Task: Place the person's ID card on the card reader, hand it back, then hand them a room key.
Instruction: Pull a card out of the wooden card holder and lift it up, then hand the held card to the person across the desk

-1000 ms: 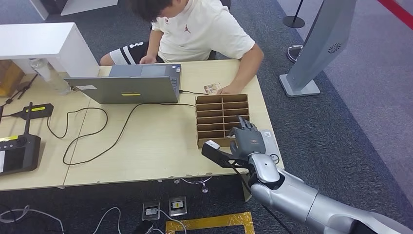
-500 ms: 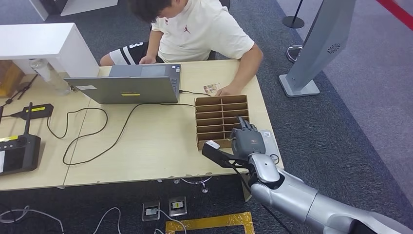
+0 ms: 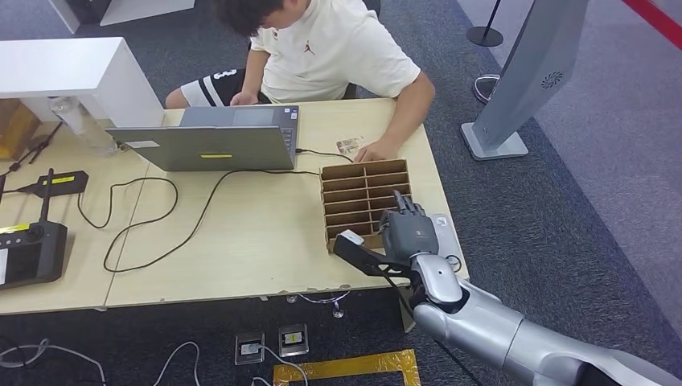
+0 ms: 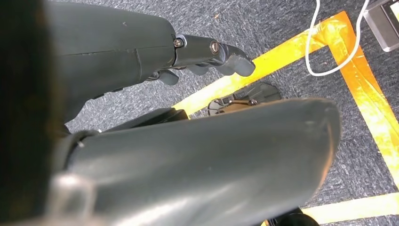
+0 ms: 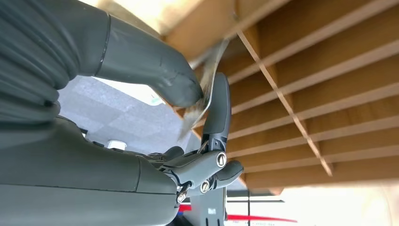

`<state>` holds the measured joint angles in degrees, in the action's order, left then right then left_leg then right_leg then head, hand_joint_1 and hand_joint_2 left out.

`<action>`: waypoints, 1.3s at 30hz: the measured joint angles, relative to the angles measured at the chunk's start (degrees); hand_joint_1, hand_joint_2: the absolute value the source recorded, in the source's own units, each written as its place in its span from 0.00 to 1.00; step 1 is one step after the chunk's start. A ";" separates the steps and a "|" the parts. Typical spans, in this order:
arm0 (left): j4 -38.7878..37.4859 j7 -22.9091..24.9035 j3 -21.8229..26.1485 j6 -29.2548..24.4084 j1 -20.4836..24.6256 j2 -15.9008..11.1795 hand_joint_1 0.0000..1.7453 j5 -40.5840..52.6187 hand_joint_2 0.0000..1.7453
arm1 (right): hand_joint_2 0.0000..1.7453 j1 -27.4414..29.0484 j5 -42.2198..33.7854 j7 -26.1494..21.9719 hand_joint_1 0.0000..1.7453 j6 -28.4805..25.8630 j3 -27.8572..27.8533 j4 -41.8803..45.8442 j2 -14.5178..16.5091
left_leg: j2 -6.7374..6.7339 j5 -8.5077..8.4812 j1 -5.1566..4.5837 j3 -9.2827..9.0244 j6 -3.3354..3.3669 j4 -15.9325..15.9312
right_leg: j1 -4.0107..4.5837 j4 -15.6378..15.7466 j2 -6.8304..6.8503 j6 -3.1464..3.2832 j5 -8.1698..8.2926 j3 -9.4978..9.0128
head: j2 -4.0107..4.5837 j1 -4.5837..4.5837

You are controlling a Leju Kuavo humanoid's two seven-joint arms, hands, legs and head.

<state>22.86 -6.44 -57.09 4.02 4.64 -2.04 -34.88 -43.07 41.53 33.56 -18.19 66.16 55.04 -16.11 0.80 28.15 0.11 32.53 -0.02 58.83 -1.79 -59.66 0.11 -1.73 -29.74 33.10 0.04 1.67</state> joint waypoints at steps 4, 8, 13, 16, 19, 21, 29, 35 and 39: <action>-0.03 0.07 -0.02 0.00 -0.04 -0.27 0.00 0.10 0.00 | 1.00 -1.32 1.33 0.45 1.00 -3.46 -0.28 0.67 0.01 | 0.00 0.00 0.00 -0.01 0.00 0.00 | 0.00 0.00 -0.02 0.00 0.00 0.01 | 0.00 0.01; -0.13 -0.09 -0.02 0.00 -0.05 -0.39 0.00 0.85 0.00 | 1.00 -3.31 3.98 1.83 1.00 -5.85 -1.58 3.03 -0.43 | -0.01 -0.01 0.00 -0.03 0.00 0.01 | 0.00 0.00 -0.05 0.00 0.01 0.01 | 0.00 0.00; -0.31 -0.12 -0.02 0.00 0.03 -0.39 0.00 2.01 0.00 | 1.00 -6.45 6.88 2.87 1.00 -5.24 -4.00 8.27 -2.42 | -0.01 -0.01 0.00 -0.03 0.01 0.01 | 0.00 0.00 -0.05 0.00 0.01 0.01 | 0.00 0.01; -0.39 -0.33 -0.02 0.00 0.16 -0.38 0.00 2.59 0.00 | 1.00 -7.86 7.96 3.10 1.00 -3.24 -4.83 10.97 -3.58 | -0.02 -0.01 -0.01 -0.04 0.01 0.01 | -0.01 0.01 -0.07 0.00 0.01 0.02 | 0.00 0.00; -0.51 -0.56 -0.01 0.00 0.34 -0.19 0.00 3.26 0.00 | 1.00 -8.69 8.45 3.24 1.00 -1.28 -5.31 12.93 -4.59 | -0.02 -0.01 -0.01 -0.03 0.01 0.01 | 0.00 0.02 -0.06 0.00 0.01 0.02 | 0.00 0.01; -0.58 -0.25 -0.01 0.00 0.44 -0.02 0.00 3.85 0.00 | 1.00 -9.41 8.25 3.27 1.00 0.92 -5.48 14.20 -5.23 | -0.02 -0.01 0.00 -0.03 0.01 0.01 | 0.00 0.02 -0.07 0.00 0.01 0.02 | 0.00 0.01; -0.63 1.12 -0.07 0.02 1.11 0.07 0.00 4.16 0.00 | 1.00 -11.50 6.59 3.19 1.00 7.45 -4.50 15.59 -5.85 | -0.03 -0.01 0.02 -0.02 0.01 0.00 | 0.02 0.01 -0.07 0.00 0.01 0.01 | 0.00 0.00; -0.61 1.63 -0.20 0.02 1.48 0.07 0.00 2.99 0.00 | 1.00 -13.96 5.88 2.74 1.00 10.89 -1.91 13.72 -4.16 | -0.02 -0.01 0.02 0.03 0.01 0.00 | 0.02 0.00 -0.06 0.00 0.01 0.02 | 0.00 0.00; -0.65 1.62 -0.20 0.02 1.47 0.06 0.00 2.31 0.00 | 1.00 -16.90 6.68 2.27 1.00 10.91 0.36 9.68 -1.76 | -0.01 -0.01 0.04 0.04 0.01 0.00 | 0.04 0.00 -0.02 0.00 0.01 0.01 | 0.00 0.01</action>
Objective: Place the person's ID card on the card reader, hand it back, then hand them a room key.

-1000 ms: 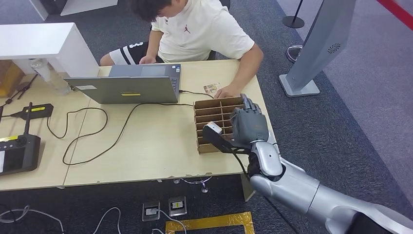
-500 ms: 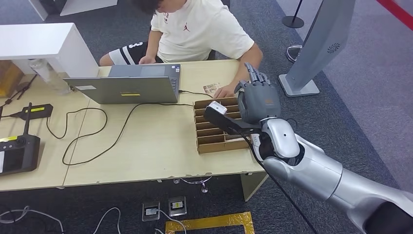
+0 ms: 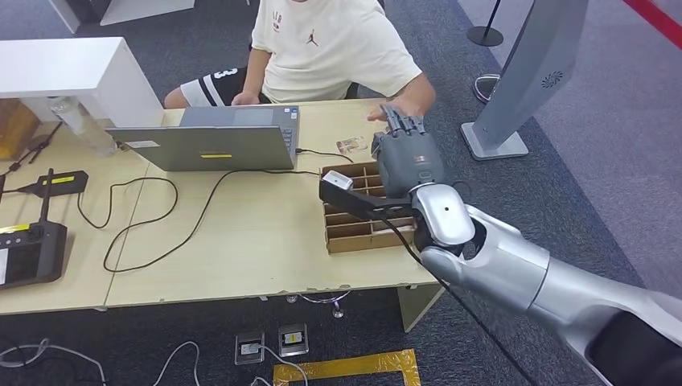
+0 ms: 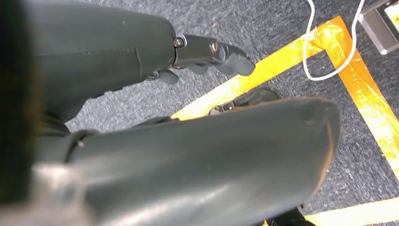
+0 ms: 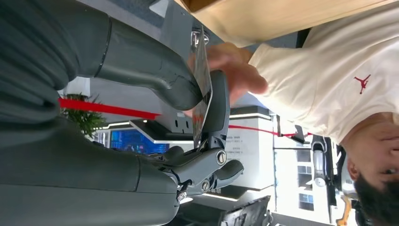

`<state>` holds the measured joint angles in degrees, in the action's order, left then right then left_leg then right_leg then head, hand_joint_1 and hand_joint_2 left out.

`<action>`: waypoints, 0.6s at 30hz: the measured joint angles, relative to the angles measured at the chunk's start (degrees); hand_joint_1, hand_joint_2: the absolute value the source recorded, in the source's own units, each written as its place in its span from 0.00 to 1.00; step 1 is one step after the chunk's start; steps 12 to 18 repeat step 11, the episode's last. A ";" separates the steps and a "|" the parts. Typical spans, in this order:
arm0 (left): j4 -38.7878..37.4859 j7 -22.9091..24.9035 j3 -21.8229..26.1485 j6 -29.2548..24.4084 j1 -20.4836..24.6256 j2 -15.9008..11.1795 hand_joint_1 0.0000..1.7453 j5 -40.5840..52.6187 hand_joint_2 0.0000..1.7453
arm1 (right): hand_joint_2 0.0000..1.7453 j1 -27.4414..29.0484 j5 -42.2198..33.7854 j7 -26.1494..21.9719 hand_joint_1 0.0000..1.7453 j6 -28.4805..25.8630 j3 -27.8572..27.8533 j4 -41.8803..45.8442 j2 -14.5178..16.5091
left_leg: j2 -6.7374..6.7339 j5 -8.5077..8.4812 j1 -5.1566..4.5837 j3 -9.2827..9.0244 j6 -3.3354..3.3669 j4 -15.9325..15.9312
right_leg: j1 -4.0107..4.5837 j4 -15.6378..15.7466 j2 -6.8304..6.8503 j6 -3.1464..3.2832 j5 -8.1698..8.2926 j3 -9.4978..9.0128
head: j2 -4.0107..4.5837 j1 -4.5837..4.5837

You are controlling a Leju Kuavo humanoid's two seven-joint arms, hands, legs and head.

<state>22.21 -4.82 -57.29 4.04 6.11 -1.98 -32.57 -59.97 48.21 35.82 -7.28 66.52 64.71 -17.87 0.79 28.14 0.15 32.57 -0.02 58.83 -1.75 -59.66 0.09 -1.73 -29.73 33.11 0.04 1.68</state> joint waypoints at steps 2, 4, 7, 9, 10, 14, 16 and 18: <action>-0.06 -0.23 0.01 0.00 -0.07 -0.04 0.00 -0.19 0.00 | 1.00 -1.34 0.03 -0.08 1.00 -0.20 0.94 -2.20 1.27 | 0.00 0.00 0.01 0.01 0.00 0.00 | 0.01 0.00 0.02 0.00 0.00 0.00 | 0.00 0.01; -0.13 -0.54 0.03 0.00 -0.14 -0.08 0.00 -0.26 0.00 | 1.00 -2.62 0.00 -0.10 1.00 -0.50 1.73 -4.31 2.42 | 0.01 0.00 0.01 0.01 0.00 0.00 | 0.01 0.00 0.02 0.00 0.00 0.00 | 0.00 0.00; -0.17 -0.76 0.10 0.00 -0.26 -0.11 0.00 -0.22 0.00 | 1.00 -4.28 -0.33 -0.11 1.00 -1.58 2.57 -7.48 3.97 | 0.01 0.00 0.01 0.01 0.00 0.00 | 0.01 0.00 0.03 0.00 0.00 0.00 | 0.00 0.00; -0.17 -0.80 0.13 0.00 -0.31 -0.12 0.00 -0.13 0.00 | 1.00 -5.14 -0.64 -0.11 1.00 -2.44 2.98 -9.31 4.83 | 0.01 0.00 0.01 0.01 0.00 0.00 | 0.01 0.00 0.03 0.00 0.00 0.00 | 0.00 0.01; -0.17 -0.80 0.13 0.00 -0.33 -0.12 0.00 -0.09 0.00 | 1.00 -5.53 -0.75 -0.10 1.00 -2.72 3.22 -10.18 5.20 | 0.01 0.00 0.01 0.00 0.00 0.00 | 0.01 0.01 0.03 0.00 0.00 0.00 | 0.00 0.01; -0.17 -0.80 0.13 0.00 -0.34 -0.12 0.00 -0.06 0.00 | 1.00 -5.71 -0.80 -0.09 1.00 -2.83 3.33 -10.59 5.40 | 0.01 0.00 0.01 0.00 0.00 0.00 | 0.01 0.01 0.03 0.00 0.00 0.00 | 0.00 0.01; -0.17 -0.80 0.13 0.00 -0.34 -0.12 0.00 -0.06 0.00 | 1.00 -5.71 -0.80 -0.09 1.00 -2.83 3.33 -10.59 5.40 | 0.01 0.00 0.01 0.00 0.00 0.00 | 0.01 0.01 0.03 0.00 0.00 0.00 | 0.00 0.01; -0.17 -0.80 0.13 0.00 -0.34 -0.12 0.00 -0.06 0.00 | 1.00 -5.71 -0.80 -0.09 1.00 -2.83 3.33 -10.59 5.40 | 0.01 0.00 0.01 0.00 0.00 0.00 | 0.01 0.01 0.03 0.00 0.00 0.00 | 0.00 0.01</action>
